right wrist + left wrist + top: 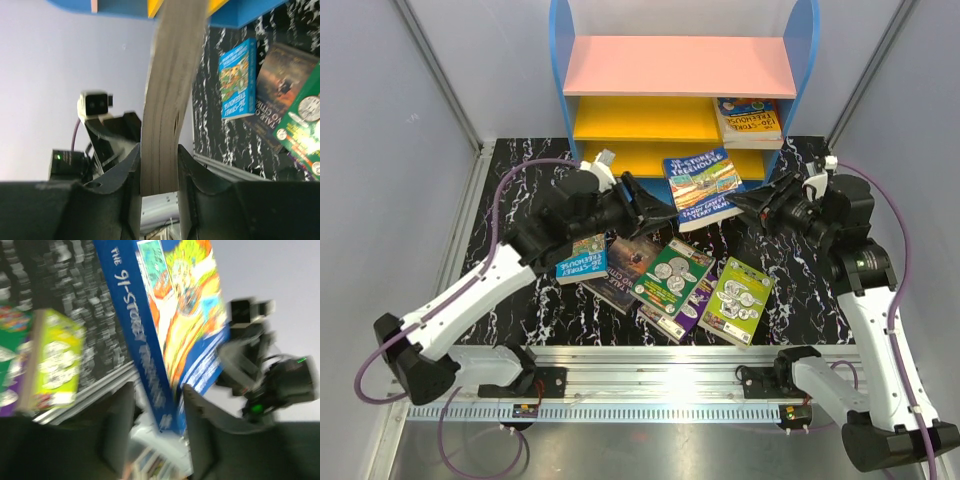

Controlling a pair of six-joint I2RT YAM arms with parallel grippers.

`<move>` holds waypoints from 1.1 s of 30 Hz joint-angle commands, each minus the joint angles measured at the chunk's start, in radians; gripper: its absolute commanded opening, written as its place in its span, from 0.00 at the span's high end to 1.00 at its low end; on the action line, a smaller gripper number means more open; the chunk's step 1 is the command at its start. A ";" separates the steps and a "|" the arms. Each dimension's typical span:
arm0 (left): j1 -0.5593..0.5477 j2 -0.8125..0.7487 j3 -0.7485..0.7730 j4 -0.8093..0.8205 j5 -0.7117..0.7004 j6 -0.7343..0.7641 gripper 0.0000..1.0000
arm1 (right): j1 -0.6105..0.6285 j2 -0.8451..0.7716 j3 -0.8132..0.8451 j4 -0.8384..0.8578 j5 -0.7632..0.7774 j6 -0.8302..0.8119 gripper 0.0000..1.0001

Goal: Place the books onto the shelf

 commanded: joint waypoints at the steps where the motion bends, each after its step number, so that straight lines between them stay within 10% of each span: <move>1: 0.055 -0.121 -0.062 -0.127 0.057 0.136 0.48 | -0.023 0.018 0.074 0.104 0.084 -0.026 1.00; 4: 0.106 -0.182 -0.146 -0.138 0.071 0.137 0.36 | -0.023 0.044 0.080 0.143 0.079 -0.017 1.00; 33: 0.205 -0.231 -0.161 -0.188 0.046 0.193 0.37 | -0.057 0.296 0.207 0.497 -0.113 0.092 1.00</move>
